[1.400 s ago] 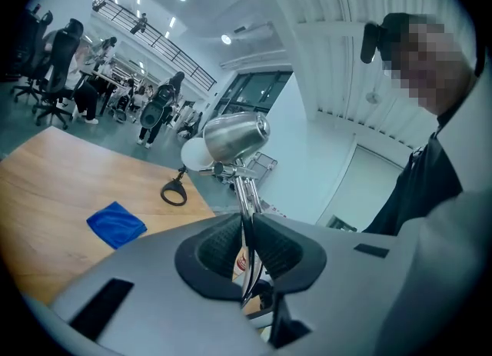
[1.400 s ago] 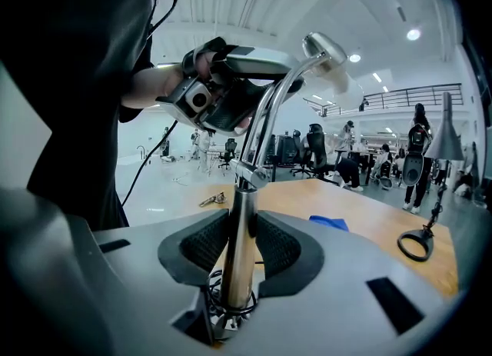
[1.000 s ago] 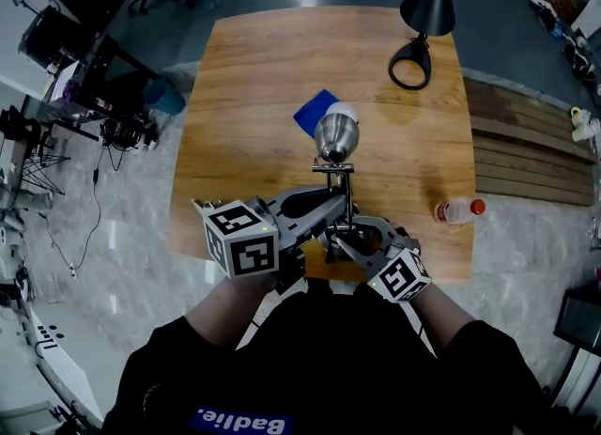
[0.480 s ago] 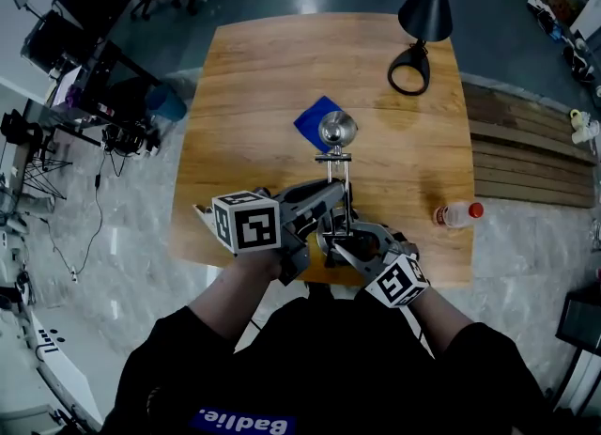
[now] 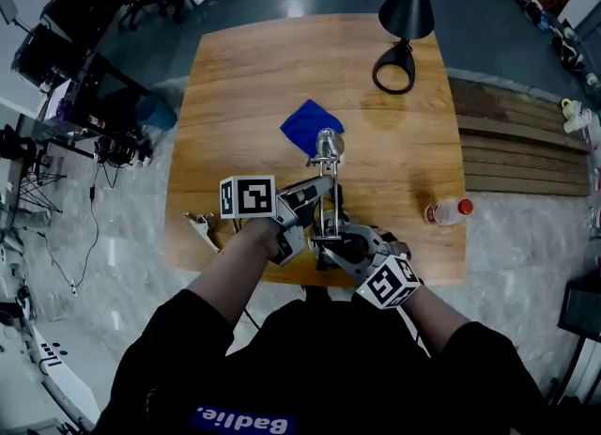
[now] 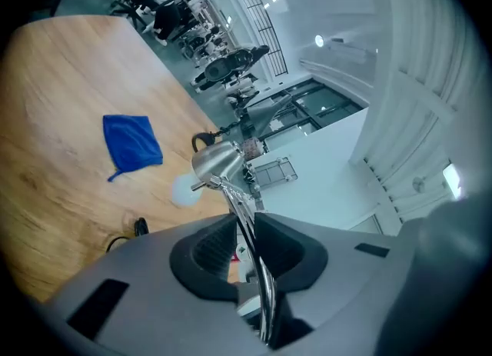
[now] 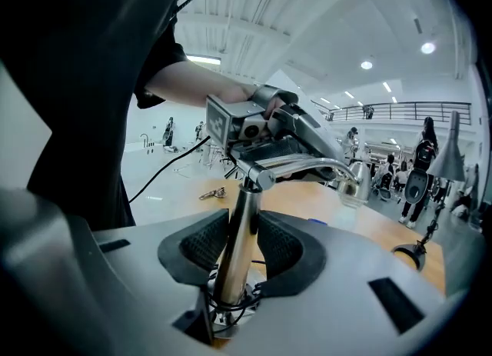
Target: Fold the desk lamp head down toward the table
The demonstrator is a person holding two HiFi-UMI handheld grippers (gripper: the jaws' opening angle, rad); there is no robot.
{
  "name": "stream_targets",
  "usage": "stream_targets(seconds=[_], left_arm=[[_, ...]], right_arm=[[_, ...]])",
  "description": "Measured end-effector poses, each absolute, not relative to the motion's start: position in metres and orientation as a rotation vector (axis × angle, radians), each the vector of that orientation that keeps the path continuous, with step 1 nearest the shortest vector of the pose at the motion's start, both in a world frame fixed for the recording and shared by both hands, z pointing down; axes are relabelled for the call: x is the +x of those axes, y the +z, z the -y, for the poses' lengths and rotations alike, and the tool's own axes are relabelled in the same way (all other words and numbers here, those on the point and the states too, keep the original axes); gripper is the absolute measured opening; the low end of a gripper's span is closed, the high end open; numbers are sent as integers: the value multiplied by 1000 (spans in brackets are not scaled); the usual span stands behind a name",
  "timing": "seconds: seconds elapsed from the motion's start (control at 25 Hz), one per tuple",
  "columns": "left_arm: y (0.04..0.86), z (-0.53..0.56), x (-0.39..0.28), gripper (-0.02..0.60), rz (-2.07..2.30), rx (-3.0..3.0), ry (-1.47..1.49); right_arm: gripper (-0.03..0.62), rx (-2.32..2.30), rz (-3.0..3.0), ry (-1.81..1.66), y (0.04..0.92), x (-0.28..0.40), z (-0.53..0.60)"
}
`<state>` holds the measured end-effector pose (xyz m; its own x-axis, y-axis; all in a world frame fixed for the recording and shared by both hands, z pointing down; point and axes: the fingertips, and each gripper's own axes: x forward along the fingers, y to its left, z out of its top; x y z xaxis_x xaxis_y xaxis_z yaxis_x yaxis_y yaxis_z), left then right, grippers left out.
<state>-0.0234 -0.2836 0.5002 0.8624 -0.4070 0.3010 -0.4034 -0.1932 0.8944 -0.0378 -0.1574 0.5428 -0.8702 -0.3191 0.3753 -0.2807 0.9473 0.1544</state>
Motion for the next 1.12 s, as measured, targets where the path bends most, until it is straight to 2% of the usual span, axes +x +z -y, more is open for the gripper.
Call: stream_targets(seconds=[0.44,1.12], left_arm=[[548,281,-22,110,539,1589,-17],[552,277,-20,120,496,1547,-101]], right_arm=[[115,428,2685,-139,543,-38,157],[115,412,2719,-83,546,-36,159]])
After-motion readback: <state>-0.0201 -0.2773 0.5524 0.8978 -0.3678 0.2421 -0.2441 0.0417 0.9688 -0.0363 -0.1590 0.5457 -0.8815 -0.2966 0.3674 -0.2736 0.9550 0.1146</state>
